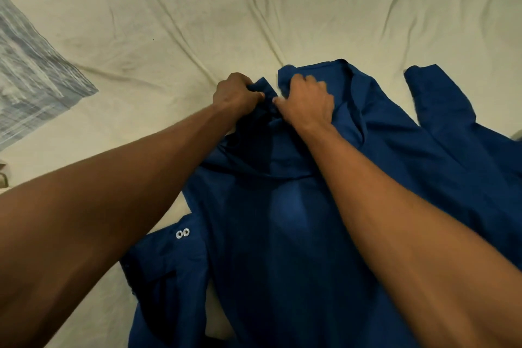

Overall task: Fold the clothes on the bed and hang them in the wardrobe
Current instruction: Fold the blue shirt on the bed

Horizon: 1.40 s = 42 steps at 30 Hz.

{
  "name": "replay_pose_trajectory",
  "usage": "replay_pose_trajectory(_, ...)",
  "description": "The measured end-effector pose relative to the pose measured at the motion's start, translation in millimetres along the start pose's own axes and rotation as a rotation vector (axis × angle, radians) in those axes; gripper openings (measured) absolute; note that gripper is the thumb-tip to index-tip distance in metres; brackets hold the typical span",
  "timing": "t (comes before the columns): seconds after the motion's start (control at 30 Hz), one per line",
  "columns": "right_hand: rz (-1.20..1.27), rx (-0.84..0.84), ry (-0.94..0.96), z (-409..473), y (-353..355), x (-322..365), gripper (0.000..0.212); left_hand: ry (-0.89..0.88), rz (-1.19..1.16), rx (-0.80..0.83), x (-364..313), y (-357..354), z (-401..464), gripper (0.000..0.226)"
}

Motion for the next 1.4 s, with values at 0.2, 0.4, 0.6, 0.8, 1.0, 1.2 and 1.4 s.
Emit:
replay_pose_trajectory(0.2,0.759,-0.215,-0.039,12,23,-25,0.012,-0.060,0.027,-0.085,-3,3,11,0.016)
replay_pose_trajectory(0.4,1.009,-0.173,0.085,11,11,-36,0.015,-0.116,0.016,-0.156,-12,7,23,0.018)
replay_pose_trajectory(0.6,0.886,-0.162,0.081,26,10,-27,0.017,-0.122,0.080,-0.129,-18,12,38,0.018)
replay_pose_trajectory(0.8,0.626,-0.084,0.047,33,10,-27,0.013,-0.077,0.085,-0.069,-5,15,43,0.019)
replay_pose_trajectory(1.0,0.305,-0.046,0.288,42,19,-8,0.040,-0.256,-0.038,-0.139,3,14,24,0.007)
replay_pose_trajectory(1.2,-0.032,0.185,0.282,55,23,-3,0.043,-0.388,-0.041,-0.174,10,14,4,0.008)
replay_pose_trajectory(1.4,-0.197,0.208,0.221,62,20,8,0.028,-0.417,0.000,-0.168,3,14,2,0.007)
Point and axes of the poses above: each hand's wrist, its own z-axis towards the middle knuckle, its own y-axis out of the back of the hand, x = y × z, the point moved 5 cm from there along z, towards the middle knuckle, and after that the axes turned 13 degrees about x, right-handed, at the moved point
